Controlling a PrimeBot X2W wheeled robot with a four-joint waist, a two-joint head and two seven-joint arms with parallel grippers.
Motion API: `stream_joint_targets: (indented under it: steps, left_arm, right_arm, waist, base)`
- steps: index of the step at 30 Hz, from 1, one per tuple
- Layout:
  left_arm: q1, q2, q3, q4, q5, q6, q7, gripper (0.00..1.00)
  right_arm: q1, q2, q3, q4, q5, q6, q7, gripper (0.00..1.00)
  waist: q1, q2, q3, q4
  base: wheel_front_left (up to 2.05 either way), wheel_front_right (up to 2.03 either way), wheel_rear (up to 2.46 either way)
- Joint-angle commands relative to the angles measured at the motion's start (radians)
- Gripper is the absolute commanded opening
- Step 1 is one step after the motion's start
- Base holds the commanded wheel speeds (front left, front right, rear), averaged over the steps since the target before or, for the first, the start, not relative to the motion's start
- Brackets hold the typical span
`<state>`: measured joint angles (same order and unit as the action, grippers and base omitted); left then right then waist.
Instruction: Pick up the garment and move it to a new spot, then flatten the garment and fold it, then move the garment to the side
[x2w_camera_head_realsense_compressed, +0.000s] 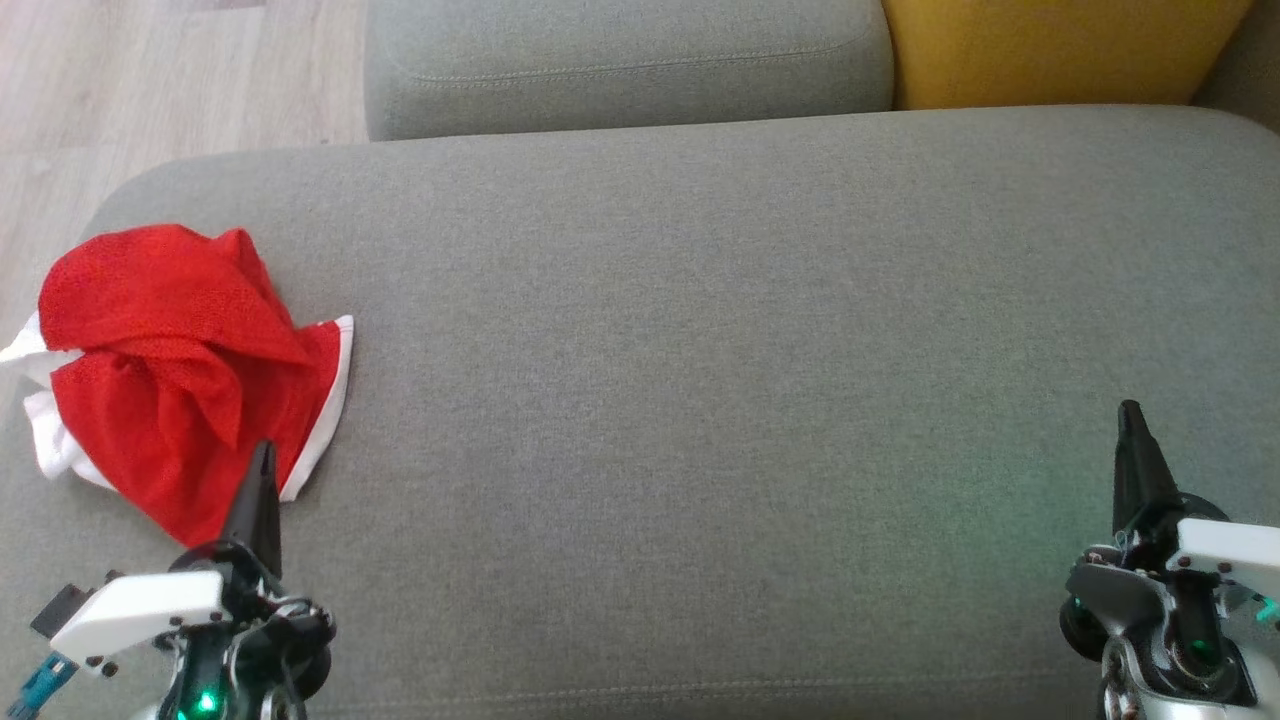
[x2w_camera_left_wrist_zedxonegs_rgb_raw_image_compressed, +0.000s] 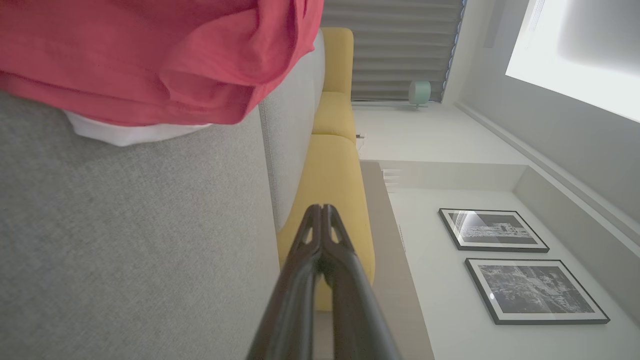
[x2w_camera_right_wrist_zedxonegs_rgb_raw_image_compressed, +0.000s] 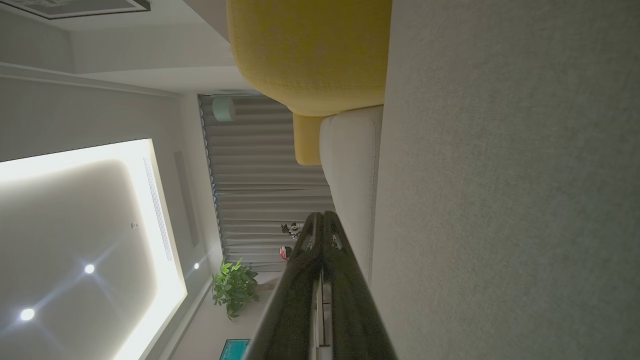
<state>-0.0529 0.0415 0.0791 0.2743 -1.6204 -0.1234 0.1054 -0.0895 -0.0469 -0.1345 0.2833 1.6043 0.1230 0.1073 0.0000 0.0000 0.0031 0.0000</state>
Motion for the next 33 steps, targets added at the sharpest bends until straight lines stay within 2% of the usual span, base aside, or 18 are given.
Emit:
stream_joint_targets:
  steps: [1,2,3,5,6,7,16,33]
  left_arm:
    - [-0.055,0.009,0.034,-0.029,0.012,-0.007,0.008,0.00]
    - [-0.055,0.009,0.034,-0.029,0.012,-0.007,0.008,0.00]
    - [0.000,0.000,0.000,0.000,0.000,0.000,0.000,1.00]
    - [0.007,-0.002,-0.002,0.022,-0.001,0.001,-0.002,1.00]
    - [0.017,-0.004,-0.003,0.038,-0.001,0.001,-0.002,0.00]
    - [0.021,-0.005,-0.004,0.042,0.000,0.001,-0.004,1.00]
    - [0.015,-0.004,-0.008,0.027,0.009,0.000,-0.030,1.00]
    - [-0.014,-0.002,0.031,-0.024,0.112,-0.001,-0.083,1.00]
  right_arm:
    - [-0.018,-0.003,0.021,-0.039,0.005,0.008,0.006,0.00]
    - [-0.018,-0.003,0.021,-0.039,0.005,0.008,0.006,0.00]
    - [0.000,0.000,0.000,0.000,0.000,0.000,0.000,1.00]
    - [0.003,0.002,0.001,0.024,-0.001,0.000,-0.001,1.00]
    - [0.009,0.003,0.001,0.040,-0.001,0.000,-0.001,0.00]
    - [0.012,0.003,0.002,0.045,-0.002,0.000,-0.003,1.00]
    - [0.005,0.003,0.010,0.036,-0.036,0.000,-0.029,1.00]
    - [-0.024,0.002,-0.004,-0.019,-0.246,0.002,-0.082,1.00]
  waist:
    - [0.0000,0.0000,0.000,0.000]
    - [0.0000,0.0000,0.000,0.000]
    - [0.0000,0.0000,0.000,0.000]
    - [0.0000,0.0000,0.000,0.000]
    - [0.0000,0.0000,0.000,0.000]
    - [0.0000,0.0000,0.000,0.000]
    - [0.0000,0.0000,0.000,-0.002]
    - [0.0000,0.0000,0.001,-0.003]
  base:
    - [0.00,0.00,0.00]
    - [0.00,0.00,0.00]
    - [0.00,0.00,0.00]
    - [0.00,0.00,0.00]
    - [0.00,0.00,0.00]
    - [0.00,0.00,0.00]
    - [0.00,0.00,0.00]
    - [0.00,0.00,0.00]
